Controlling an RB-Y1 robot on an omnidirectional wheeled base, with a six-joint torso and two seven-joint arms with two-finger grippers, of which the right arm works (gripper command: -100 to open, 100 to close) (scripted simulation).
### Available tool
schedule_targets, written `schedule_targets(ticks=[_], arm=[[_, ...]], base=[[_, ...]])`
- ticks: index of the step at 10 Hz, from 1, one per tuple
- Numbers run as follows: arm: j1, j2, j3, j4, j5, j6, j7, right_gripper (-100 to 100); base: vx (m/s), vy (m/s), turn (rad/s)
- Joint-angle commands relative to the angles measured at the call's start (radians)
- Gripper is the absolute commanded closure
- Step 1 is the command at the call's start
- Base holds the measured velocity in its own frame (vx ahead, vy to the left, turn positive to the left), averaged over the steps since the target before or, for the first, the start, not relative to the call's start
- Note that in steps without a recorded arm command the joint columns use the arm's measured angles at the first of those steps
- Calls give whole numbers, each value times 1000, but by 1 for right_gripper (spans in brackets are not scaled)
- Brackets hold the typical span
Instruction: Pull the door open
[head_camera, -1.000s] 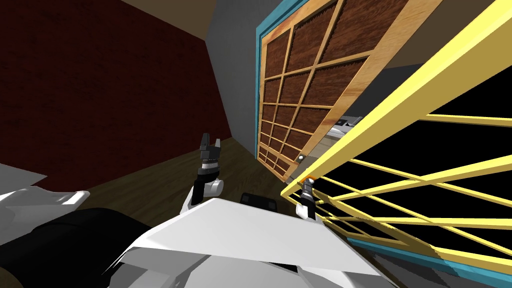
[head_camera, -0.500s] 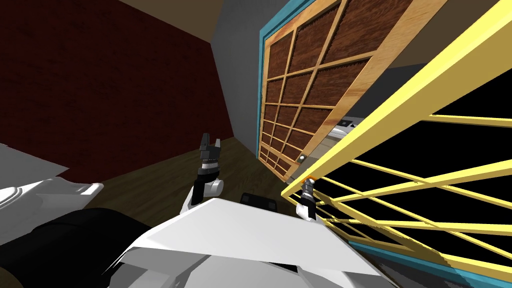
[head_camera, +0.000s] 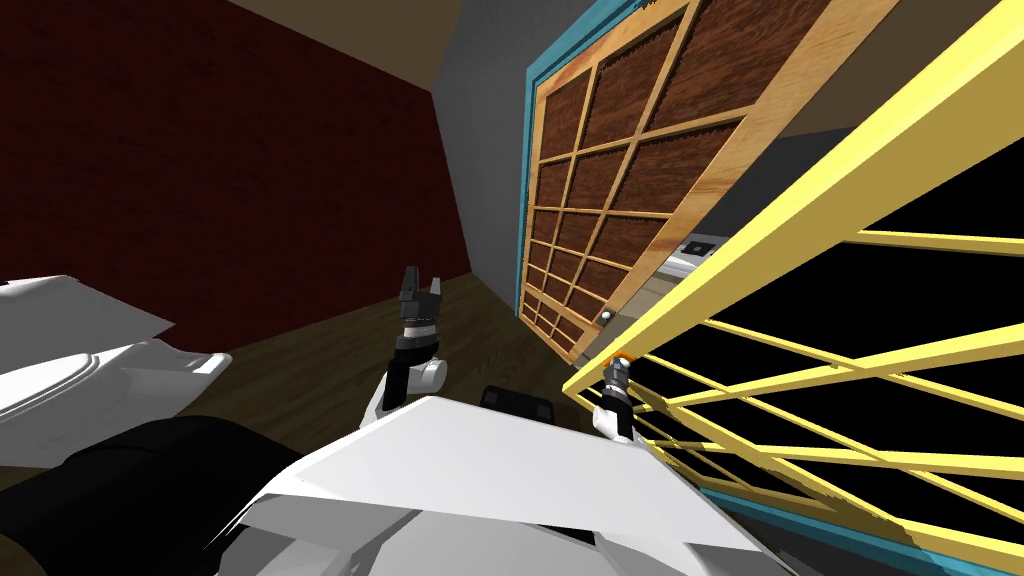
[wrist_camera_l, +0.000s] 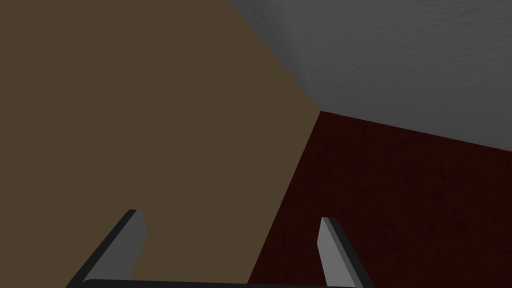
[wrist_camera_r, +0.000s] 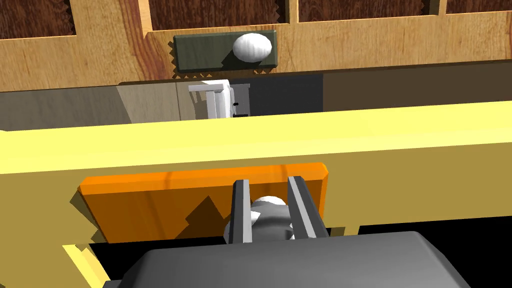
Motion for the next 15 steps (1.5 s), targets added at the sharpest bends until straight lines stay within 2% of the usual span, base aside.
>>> schedule_targets(ticks=[1, 3, 4, 5, 6, 8, 9, 12, 15], arm=[[4, -30, 3, 13, -42, -8, -50, 100], [4, -30, 3, 28, -42, -8, -63, 100], [6, -35, 20, 12, -64, -9, -104, 100], [8, -40, 36, 11, -86, -9, -130, 100], [8, -40, 36, 11, -86, -9, -146, 100], [12, -51, 70, 9, -130, -10, -215, 100], [-17, -36, 76, 31, -123, -25, -232, -100], [-25, -32, 79, 37, -144, -26, -293, -100], [-36, -25, 82, 45, -174, -29, -380, -100]], base=[[-47, -16, 93], [-43, -13, 28], [-31, -12, 60], [-66, -34, 131], [-48, -24, 66], [-62, -14, 89], [-71, -14, 130], [-71, 1, 44], [-86, -30, 43]])
